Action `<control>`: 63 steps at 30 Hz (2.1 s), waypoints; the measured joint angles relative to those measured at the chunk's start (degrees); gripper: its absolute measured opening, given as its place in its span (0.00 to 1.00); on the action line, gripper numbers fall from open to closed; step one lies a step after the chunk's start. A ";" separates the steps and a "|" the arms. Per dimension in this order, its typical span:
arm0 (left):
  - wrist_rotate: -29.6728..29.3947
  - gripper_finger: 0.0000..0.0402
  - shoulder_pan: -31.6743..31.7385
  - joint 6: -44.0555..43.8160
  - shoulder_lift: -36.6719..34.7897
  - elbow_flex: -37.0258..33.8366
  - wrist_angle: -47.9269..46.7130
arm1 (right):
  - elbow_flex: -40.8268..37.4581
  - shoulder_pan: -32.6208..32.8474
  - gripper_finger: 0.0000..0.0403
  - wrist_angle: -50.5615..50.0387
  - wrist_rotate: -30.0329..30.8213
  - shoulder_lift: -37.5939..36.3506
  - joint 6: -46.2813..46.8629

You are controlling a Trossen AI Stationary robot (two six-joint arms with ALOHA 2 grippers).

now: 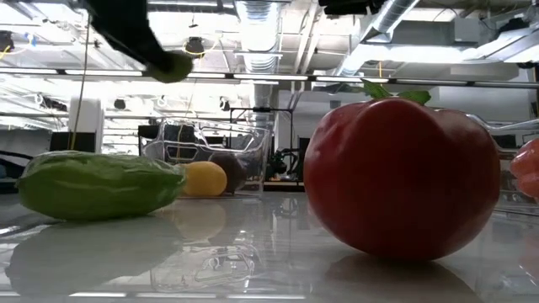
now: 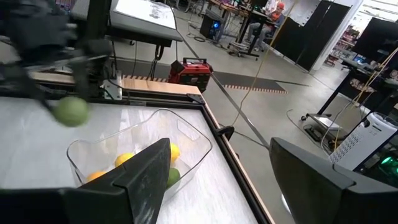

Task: Sort produce into baskets
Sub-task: Put the green lime into the top transparent bin, then put the green cucumber into the bottom transparent bin

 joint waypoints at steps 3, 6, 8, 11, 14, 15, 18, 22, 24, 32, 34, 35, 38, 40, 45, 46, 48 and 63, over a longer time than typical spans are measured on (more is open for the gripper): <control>2.13 0.43 6.62 4.07 -0.24 0.00 1.01 | 0.01 0.00 0.74 0.00 -0.02 0.00 -0.03; 4.70 0.49 12.56 6.84 -0.23 0.00 1.73 | 0.01 0.00 0.74 0.00 -0.04 0.00 -0.26; 7.64 0.55 15.70 8.74 -0.23 0.00 2.35 | 0.01 0.00 0.74 -0.04 -0.04 0.00 -0.77; 12.49 0.65 18.54 10.56 -0.23 0.00 4.11 | 0.01 0.00 0.74 -0.23 -0.07 0.00 -0.90; 15.46 0.72 19.18 11.48 -0.21 0.53 4.22 | 0.01 0.00 0.74 -0.63 -0.07 0.00 -0.90; 17.02 0.74 18.95 11.96 -0.21 0.88 4.52 | 0.01 0.00 0.74 -0.74 -0.07 0.00 -0.92; 23.97 0.75 15.92 11.92 -0.23 1.68 5.92 | 0.01 0.00 0.74 -0.94 -0.07 0.00 -0.92; 26.37 0.73 7.60 9.45 1.41 1.77 10.90 | 0.01 0.00 0.74 -0.90 -0.04 0.00 -1.05; 25.61 0.72 3.44 8.16 3.34 1.77 11.77 | 0.01 0.00 0.74 -0.88 -0.04 0.00 -1.03; 31.17 0.69 -3.58 -4.29 15.65 1.75 11.91 | 0.01 0.00 0.74 -0.87 -0.04 0.00 0.04; 32.59 0.69 -3.70 -5.73 19.04 1.75 12.33 | 0.01 0.00 0.74 -0.87 -0.04 0.00 0.04; 32.66 0.69 -3.56 -6.34 20.45 1.71 12.42 | 0.01 0.00 0.74 -0.87 -0.04 0.00 0.04; 33.12 0.69 -2.50 -7.30 23.31 1.78 14.37 | 0.01 0.00 0.74 -0.87 -0.04 0.00 0.07; 33.36 0.70 -1.83 -7.92 24.31 1.90 15.50 | 0.01 0.00 0.74 -0.89 -0.04 0.00 0.05; 34.41 0.71 -0.48 -8.29 24.60 1.86 16.32 | 0.00 0.00 0.74 -0.91 -0.04 0.00 0.04; 34.36 0.71 -0.26 -8.29 24.60 1.84 16.29 | 0.01 0.00 0.74 -0.92 -0.04 0.00 0.04; 34.32 0.70 0.01 -7.80 24.60 1.84 16.31 | 0.01 0.00 0.74 -0.92 -0.04 0.00 0.04; 35.92 0.36 0.65 -5.45 23.22 1.66 15.76 | 0.00 0.00 0.74 -0.90 -0.02 0.00 0.05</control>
